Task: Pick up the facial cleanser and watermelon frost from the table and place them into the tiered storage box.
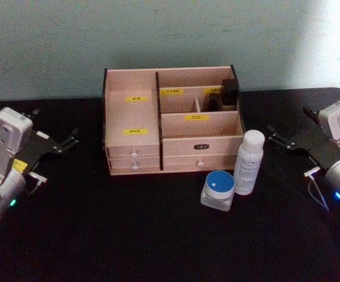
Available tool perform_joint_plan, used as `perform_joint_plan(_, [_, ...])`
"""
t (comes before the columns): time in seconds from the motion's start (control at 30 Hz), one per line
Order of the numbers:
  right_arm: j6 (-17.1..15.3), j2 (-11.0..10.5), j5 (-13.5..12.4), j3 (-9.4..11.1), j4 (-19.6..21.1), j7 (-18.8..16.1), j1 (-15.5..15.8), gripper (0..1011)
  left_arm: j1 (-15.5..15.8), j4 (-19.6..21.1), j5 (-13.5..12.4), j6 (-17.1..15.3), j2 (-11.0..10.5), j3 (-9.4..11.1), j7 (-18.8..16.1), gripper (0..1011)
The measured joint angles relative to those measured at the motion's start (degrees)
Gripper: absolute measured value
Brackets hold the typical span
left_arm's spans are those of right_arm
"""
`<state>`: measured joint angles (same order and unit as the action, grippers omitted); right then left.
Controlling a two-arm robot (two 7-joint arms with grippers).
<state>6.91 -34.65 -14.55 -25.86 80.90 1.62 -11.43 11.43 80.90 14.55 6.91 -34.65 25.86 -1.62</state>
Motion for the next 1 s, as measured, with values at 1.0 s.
perform_joint_plan(1.0, [0.00,0.00,0.00,0.00,0.00,0.00,0.00,1003,0.00,0.00,0.00,0.00,0.00,0.00,0.00,1001])
